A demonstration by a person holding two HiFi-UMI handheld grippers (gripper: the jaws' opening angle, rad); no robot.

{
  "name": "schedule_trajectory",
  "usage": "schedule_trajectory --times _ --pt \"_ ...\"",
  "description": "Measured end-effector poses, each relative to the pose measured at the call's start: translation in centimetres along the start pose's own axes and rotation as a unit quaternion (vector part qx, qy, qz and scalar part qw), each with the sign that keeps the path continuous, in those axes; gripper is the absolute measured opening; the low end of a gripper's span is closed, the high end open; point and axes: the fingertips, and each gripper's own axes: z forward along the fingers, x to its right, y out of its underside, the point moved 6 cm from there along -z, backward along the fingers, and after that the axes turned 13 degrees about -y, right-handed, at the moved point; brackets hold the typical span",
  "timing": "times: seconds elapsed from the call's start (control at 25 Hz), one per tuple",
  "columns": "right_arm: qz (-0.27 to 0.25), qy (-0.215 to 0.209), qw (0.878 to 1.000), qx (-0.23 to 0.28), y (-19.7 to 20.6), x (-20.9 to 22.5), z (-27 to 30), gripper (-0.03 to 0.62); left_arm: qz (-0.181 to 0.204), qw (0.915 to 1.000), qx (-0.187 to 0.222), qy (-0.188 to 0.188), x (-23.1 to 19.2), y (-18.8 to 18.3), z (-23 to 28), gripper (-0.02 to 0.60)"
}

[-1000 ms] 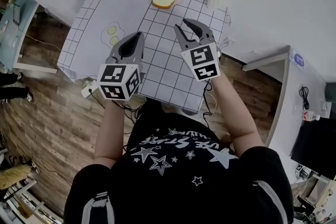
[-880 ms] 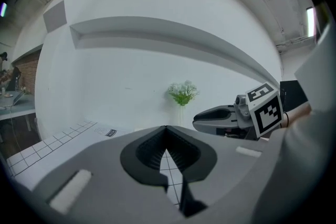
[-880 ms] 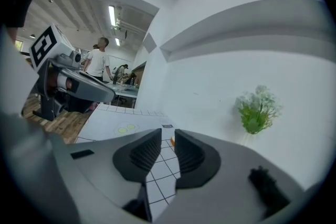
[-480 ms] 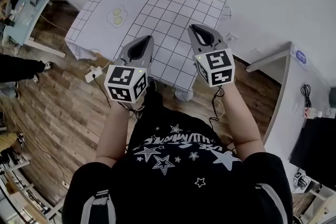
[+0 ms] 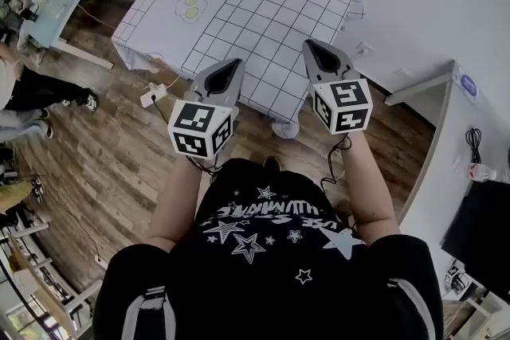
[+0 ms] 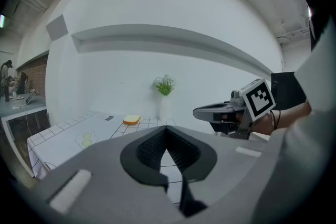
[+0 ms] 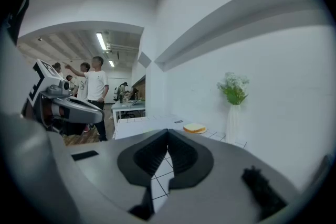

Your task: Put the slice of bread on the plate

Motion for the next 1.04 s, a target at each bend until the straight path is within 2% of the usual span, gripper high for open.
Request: schedule_trajectory --times 0.36,0.84,1.04 --pt "0.034 0.024 0.999 -0.012 1.5 -2.4 -2.7 0.014 -0.006 0.9999 0.004 0.01 0.4 1.3 -3.4 0.008" --pt "0.011 0.013 0.999 -0.028 1.8 -12.3 -5.8 0.014 -0.024 0.9996 0.007 0.011 -0.4 4.5 -13.2 0.008" --pt "0.01 0.012 0.999 -0.034 1.6 -12.7 -6.5 0.014 -0.029 0.9994 0.013 0.013 -0.1 4.0 -13.8 0.008"
